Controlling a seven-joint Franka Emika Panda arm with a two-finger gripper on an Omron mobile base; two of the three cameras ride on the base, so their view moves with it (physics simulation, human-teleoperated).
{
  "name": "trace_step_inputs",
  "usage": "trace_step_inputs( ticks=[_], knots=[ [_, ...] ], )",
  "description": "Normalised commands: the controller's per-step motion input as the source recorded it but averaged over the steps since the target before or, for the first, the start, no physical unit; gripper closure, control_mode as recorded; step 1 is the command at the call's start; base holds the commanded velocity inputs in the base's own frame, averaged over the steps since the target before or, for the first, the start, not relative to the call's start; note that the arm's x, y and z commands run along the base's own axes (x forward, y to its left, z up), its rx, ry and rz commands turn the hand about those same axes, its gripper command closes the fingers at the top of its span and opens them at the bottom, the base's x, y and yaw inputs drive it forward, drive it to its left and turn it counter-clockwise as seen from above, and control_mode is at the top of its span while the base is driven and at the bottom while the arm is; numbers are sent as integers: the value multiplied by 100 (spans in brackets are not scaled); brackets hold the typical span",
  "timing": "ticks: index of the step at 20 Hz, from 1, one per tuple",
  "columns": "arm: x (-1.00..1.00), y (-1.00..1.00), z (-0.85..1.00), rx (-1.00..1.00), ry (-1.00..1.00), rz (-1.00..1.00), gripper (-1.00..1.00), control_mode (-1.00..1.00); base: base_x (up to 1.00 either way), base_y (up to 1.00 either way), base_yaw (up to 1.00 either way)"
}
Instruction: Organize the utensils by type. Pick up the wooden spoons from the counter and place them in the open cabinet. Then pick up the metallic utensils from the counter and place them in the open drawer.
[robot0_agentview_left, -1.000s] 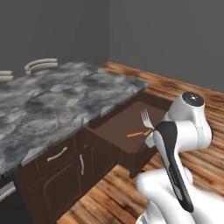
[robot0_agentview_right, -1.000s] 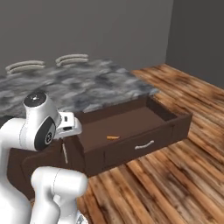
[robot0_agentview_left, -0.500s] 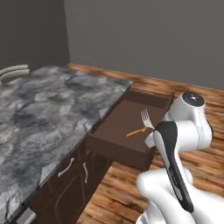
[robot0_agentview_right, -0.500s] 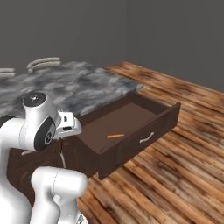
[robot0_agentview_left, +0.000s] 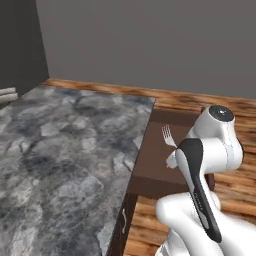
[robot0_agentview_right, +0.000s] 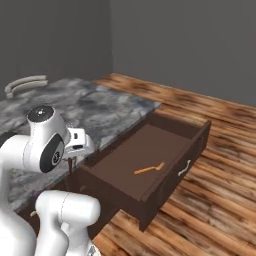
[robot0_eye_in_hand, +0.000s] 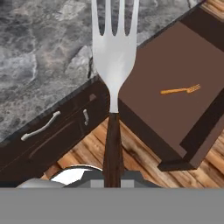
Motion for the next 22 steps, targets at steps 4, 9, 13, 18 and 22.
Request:
trace_step_inputs(
  ticks=[4,9,13,18,22],
  knots=[
    [0,0,0,0,0,0,100,100,25,37,-37],
    [0,0,0,0,0,0,100,100,27,20,-33],
    [0,0,0,0,0,0,100,100,51,17,-26],
    [0,0,0,0,0,0,100,100,14,17,-7],
    [0,1,-4,0,-5,-4,100,-100,0,6,-2]
  ],
)
